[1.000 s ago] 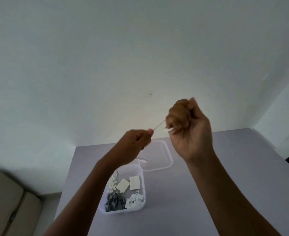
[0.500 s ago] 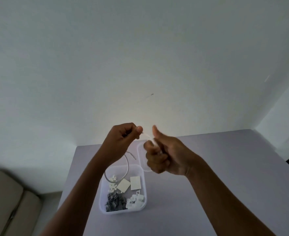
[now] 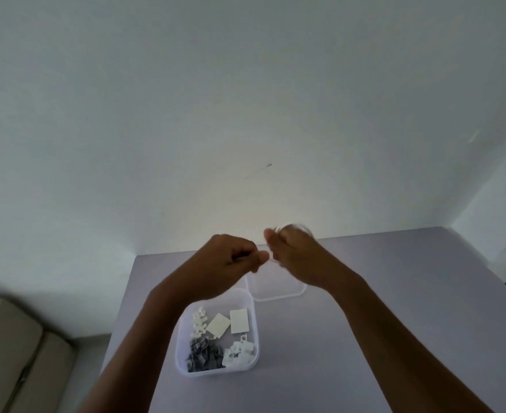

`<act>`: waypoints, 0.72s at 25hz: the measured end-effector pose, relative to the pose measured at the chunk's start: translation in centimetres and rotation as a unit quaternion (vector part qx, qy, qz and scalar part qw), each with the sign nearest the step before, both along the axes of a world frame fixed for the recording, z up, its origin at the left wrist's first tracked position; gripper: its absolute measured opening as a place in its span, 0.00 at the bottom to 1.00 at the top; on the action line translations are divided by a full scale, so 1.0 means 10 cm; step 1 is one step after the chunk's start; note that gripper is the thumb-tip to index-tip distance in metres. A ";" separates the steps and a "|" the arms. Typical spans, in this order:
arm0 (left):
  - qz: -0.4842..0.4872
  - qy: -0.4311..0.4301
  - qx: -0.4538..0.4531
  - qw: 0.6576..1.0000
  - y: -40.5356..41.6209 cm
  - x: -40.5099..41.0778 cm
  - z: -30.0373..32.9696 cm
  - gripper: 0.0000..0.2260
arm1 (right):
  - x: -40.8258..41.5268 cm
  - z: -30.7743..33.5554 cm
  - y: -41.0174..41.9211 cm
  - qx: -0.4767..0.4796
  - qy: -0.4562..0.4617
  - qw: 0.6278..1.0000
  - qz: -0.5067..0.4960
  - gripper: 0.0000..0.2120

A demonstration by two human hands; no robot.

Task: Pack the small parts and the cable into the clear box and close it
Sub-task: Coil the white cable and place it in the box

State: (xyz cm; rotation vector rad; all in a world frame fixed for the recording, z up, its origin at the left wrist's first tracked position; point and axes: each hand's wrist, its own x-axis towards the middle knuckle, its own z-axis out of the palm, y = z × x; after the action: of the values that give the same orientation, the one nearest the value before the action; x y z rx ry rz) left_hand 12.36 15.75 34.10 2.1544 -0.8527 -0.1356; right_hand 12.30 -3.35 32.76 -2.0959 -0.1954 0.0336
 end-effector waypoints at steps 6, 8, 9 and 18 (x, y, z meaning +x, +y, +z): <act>0.091 -0.070 -0.094 0.989 0.16 0.23 -0.07 0.13 | -0.22 0.05 -0.06 0.421 0.328 0.803 0.265 0.24; 0.094 -0.057 -0.071 0.991 0.18 0.25 -0.14 0.14 | -0.19 0.10 -0.09 0.643 0.310 0.636 0.294 0.21; 0.080 -0.047 -0.041 0.995 0.17 0.25 -0.19 0.15 | -0.16 0.14 -0.11 0.726 0.259 0.575 0.274 0.20; -0.044 -0.012 0.106 0.993 -0.21 -0.24 0.02 0.16 | 0.00 0.07 0.01 0.465 -0.085 0.872 -0.129 0.22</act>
State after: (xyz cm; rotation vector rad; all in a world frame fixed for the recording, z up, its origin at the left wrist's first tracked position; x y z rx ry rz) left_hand 9.97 13.65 34.25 2.3183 -0.9861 -0.2555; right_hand 12.29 -3.23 33.45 -1.1350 -0.0162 -0.3460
